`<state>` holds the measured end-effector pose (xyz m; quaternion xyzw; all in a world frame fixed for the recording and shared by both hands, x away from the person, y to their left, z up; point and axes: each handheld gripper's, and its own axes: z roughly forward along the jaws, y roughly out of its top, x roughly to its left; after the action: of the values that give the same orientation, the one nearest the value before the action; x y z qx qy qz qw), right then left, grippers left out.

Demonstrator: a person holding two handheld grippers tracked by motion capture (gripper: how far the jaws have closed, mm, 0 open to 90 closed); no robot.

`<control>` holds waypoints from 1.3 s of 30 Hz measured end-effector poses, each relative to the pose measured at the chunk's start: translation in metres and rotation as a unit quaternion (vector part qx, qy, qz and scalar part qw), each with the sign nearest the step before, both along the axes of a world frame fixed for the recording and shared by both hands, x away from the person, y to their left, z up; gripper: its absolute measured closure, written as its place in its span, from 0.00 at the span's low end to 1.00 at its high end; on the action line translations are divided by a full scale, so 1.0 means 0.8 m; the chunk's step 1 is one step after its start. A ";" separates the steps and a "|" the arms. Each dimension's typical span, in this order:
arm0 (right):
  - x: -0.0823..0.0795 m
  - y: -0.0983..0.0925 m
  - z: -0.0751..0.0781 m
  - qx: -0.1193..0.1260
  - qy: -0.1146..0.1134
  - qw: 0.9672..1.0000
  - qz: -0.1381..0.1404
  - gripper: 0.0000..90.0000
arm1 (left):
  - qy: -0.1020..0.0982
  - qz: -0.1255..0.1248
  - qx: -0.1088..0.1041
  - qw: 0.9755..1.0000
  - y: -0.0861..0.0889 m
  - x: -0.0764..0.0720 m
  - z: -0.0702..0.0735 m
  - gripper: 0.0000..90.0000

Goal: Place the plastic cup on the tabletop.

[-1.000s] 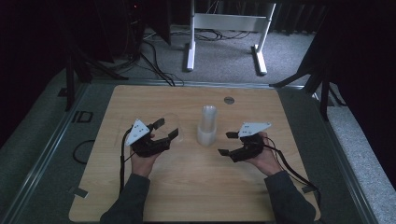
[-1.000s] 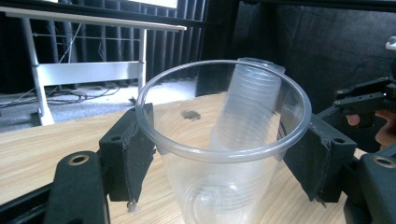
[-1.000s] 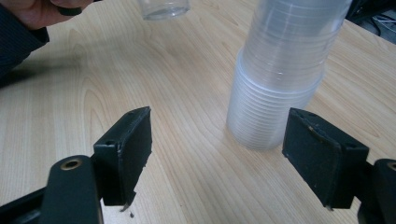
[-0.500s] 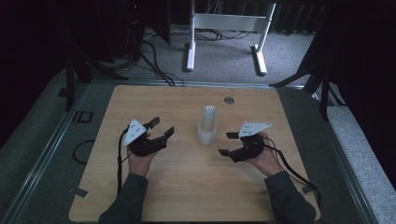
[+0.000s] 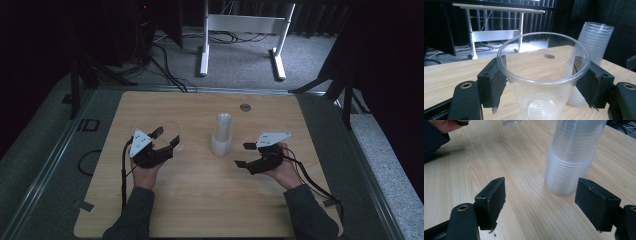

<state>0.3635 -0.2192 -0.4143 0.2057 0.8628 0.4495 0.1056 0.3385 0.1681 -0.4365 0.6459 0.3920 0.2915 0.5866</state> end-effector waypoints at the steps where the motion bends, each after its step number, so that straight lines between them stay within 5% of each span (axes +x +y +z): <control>1: 0.000 0.000 0.000 0.000 0.000 1.000 -0.001 0.27 | 0.001 0.004 0.002 1.000 0.001 0.000 -0.001 0.32; 24: -0.001 -0.004 0.001 0.002 -0.001 1.000 0.001 0.27 | 0.027 0.065 0.029 0.997 0.017 0.009 -0.025 0.32; 39: -0.001 -0.005 0.001 0.004 -0.002 1.000 0.003 0.27 | 0.039 0.130 0.052 0.989 0.028 0.019 -0.039 0.32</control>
<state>0.3626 -0.2230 -0.4138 0.2029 0.8613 0.4538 0.1053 0.3536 0.1901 -0.4676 0.6304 0.4791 0.3600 0.4935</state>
